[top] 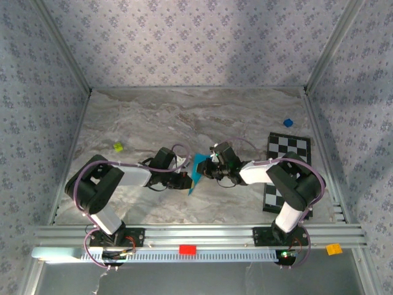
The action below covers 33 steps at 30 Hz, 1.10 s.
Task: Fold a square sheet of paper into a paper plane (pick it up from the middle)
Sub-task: Fold the wing for the fifth time at the center of the table.
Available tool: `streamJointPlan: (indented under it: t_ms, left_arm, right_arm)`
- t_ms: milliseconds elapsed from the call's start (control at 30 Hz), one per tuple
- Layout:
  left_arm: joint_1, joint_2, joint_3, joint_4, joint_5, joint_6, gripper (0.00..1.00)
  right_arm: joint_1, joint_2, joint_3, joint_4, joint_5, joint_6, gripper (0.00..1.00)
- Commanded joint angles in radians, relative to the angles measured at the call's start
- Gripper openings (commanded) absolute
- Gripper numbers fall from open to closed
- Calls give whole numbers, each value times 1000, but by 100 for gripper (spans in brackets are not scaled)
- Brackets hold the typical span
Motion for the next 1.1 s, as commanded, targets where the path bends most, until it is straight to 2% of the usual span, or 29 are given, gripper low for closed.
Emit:
streamJointPlan:
  t_ms: [0,467,700,800,1067]
  left_arm:
    - [-3,-10,-11,12,14,6,0]
    - [-8,66,32,-90,-24,57,0]
    - [-14,97,53,-119,-25,64,0]
    - [-17,104,53,-122,-27,63,0]
    - [-18,108,50,-123,-25,64,0]
  right_arm:
    - [-5,8,-17,-17,26,17,12]
    - [14,-100,-46,-11,21,12,14]
    - [35,-27,21,-43,42,26,13]
    - [27,-7,16,-39,77,42,13]
    - [-6,27,-3,-6,57,48,12]
